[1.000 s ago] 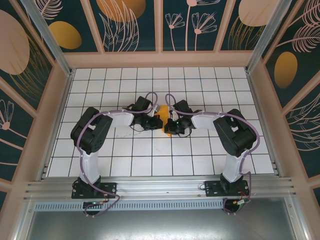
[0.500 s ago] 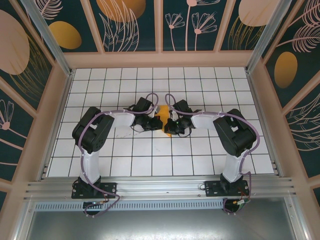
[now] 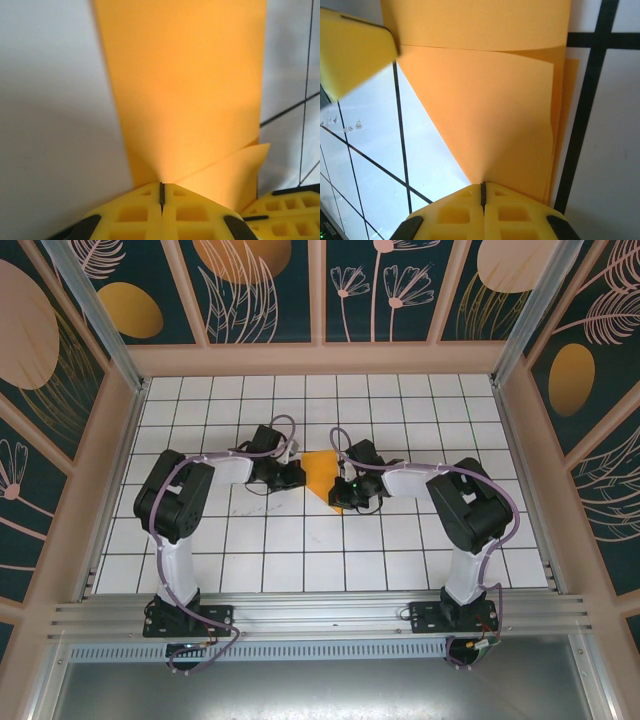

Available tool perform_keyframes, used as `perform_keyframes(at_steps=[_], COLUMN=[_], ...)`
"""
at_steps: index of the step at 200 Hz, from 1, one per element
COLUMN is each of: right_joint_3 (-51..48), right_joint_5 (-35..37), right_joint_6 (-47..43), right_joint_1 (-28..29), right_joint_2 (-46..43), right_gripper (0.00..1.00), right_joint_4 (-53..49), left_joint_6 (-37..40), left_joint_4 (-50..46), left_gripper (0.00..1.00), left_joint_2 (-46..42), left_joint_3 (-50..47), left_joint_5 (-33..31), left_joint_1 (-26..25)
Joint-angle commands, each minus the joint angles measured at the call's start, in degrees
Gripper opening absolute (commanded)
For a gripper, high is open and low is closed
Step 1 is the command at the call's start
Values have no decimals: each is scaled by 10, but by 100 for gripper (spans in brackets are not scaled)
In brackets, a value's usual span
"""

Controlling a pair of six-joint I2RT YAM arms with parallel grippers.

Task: Fold a paper plane with a square sheet of paper (fold left side to right side)
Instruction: Third fold the triangle at the center of the table.

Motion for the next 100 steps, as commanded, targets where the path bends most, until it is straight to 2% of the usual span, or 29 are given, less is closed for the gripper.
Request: perform_keyframes(at_steps=[1,41,67,85,100], right_joint_3=[-25,-21,-18,-18,-19], right_joint_5=[36,6,-26,-17,11], right_joint_6=[-7,-2,3,-6,-19], right_joint_1=[3,6,5,4,0], right_joint_2=[7,2,-25,-60,-92], right_gripper=[0,0,0,10,23], right_joint_4=[-61,-17,47,74,80], left_joint_6=[28,25,16,3,-11], left_joint_4=[-33,-19,-8,-2,9], left_gripper=[0,1,12,21,31], left_joint_2=[-3,-24,-65,-98,-122], left_joint_3=[1,-6,-10,-20,-37], left_joint_5=[-85,-63,-41,-32,-26], left_joint_1=[26,29,29,29,29])
